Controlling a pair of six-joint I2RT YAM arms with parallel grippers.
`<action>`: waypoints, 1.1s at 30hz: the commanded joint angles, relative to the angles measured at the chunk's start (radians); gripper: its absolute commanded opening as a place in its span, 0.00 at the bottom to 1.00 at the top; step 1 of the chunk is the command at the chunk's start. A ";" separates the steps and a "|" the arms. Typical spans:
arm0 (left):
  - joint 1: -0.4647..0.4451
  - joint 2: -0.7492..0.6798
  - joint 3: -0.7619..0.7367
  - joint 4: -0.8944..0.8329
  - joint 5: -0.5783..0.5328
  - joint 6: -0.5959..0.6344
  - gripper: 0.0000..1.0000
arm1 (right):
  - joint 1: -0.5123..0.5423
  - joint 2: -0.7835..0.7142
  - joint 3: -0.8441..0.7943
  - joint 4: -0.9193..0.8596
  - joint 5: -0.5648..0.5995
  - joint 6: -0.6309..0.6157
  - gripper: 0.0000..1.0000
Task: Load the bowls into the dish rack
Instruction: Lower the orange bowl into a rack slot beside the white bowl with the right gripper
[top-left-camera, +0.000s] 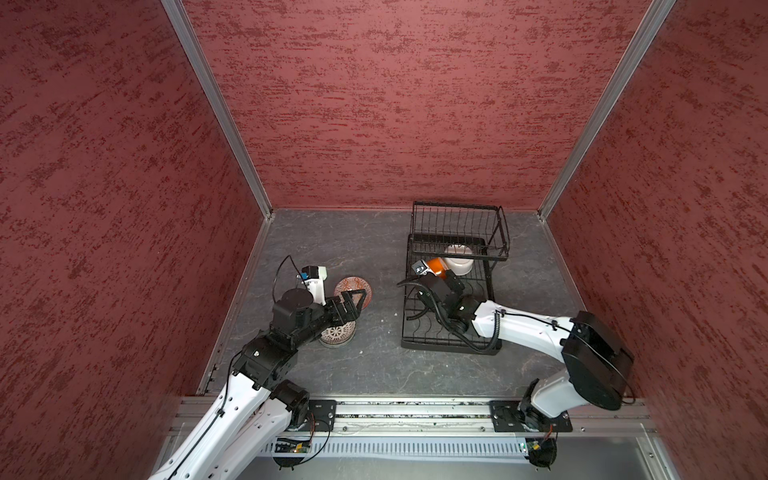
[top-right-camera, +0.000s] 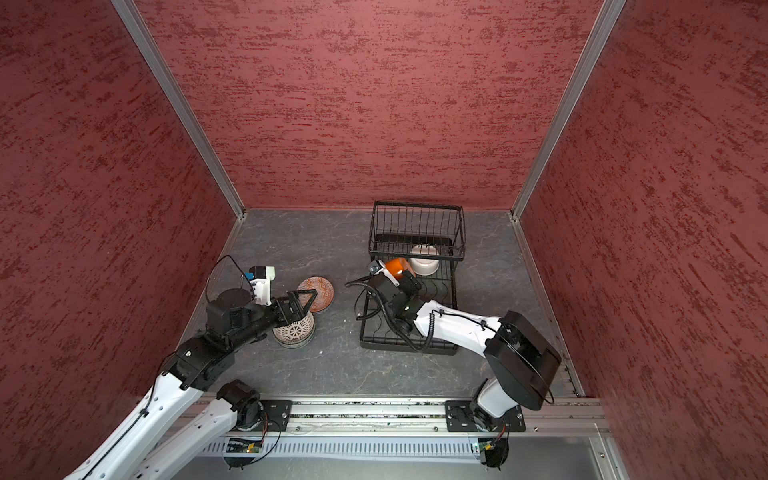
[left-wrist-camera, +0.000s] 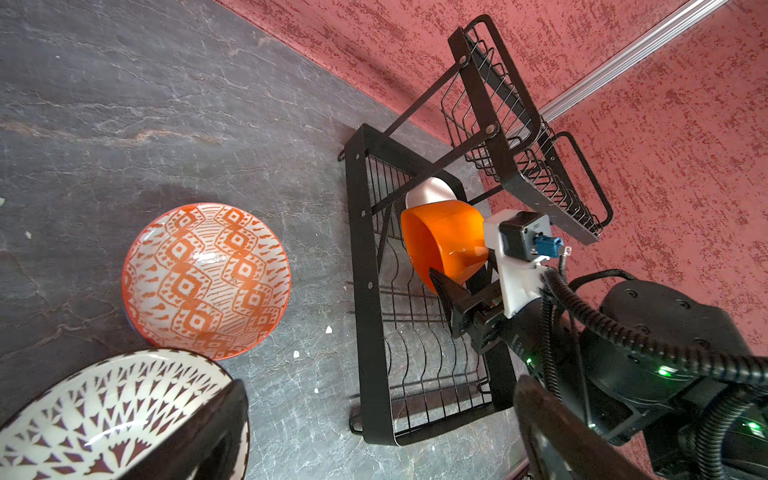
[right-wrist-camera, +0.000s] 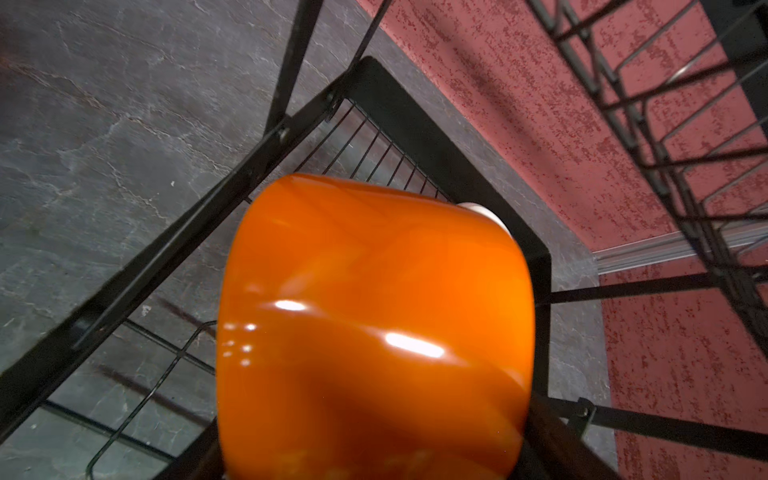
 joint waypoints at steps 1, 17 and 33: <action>0.010 -0.009 0.000 -0.017 0.011 0.024 1.00 | 0.005 0.013 -0.019 0.147 0.079 -0.073 0.73; 0.023 -0.037 0.001 -0.051 0.006 0.024 1.00 | -0.020 0.135 0.008 0.377 0.160 -0.254 0.75; 0.029 -0.049 0.021 -0.077 0.006 0.019 1.00 | -0.095 0.215 0.015 0.577 0.170 -0.407 0.76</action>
